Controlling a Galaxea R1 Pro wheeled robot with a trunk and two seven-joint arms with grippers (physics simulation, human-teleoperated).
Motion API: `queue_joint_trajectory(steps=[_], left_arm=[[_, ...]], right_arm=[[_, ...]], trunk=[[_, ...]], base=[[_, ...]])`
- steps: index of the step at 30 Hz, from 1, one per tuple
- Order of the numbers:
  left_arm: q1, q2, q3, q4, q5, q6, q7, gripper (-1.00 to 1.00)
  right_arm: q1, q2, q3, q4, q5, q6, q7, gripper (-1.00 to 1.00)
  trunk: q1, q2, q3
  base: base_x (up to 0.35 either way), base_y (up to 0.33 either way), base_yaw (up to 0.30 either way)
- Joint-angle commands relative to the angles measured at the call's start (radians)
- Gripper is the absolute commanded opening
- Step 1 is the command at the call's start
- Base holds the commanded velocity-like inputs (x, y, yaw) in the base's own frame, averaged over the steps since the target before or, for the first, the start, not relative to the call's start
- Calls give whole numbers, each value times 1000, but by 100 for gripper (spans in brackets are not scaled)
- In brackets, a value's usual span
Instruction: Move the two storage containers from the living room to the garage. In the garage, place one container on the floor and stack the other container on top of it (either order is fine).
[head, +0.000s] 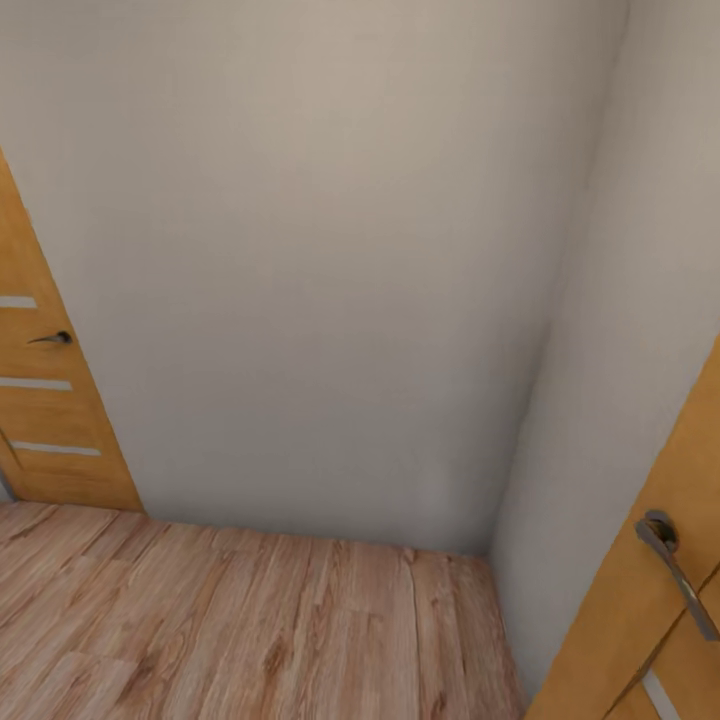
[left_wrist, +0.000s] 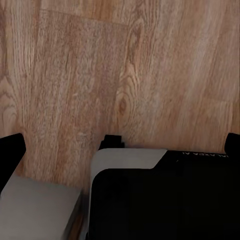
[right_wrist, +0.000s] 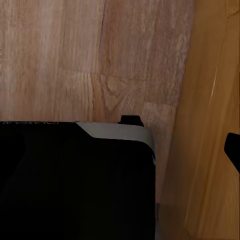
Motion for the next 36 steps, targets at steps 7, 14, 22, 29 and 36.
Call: queue_joint_trajectory(steps=[7, 14, 22, 29, 36], left_arm=[[-1, 0, 1, -1, 6, 4, 3, 100], [-1, 0, 0, -1, 9, 3, 4, 100], [-1, 0, 1, -1, 11, 3, 4, 100], [-1, -1, 0, -1, 11, 3, 4, 100], [-1, -2, 1, -1, 11, 4, 4, 100]], right_arm=[[-1, 1, 8, 3, -6, -5, -1, 100], [-1, 1, 8, 3, -5, -5, -1, 100], [0, 1, 8, 3, -5, -5, -1, 100], [0, 1, 8, 3, -5, -5, -1, 100], [-1, 1, 8, 3, -5, -5, -1, 100]], trunk=[[1, -2, -2], [1, -2, -2], [1, -2, -2], [1, -2, -2], [1, -2, -2]], base=[[317, 0, 245], [138, 0, 272], [11, 0, 273], [0, 0, 273], [0, 0, 273]])
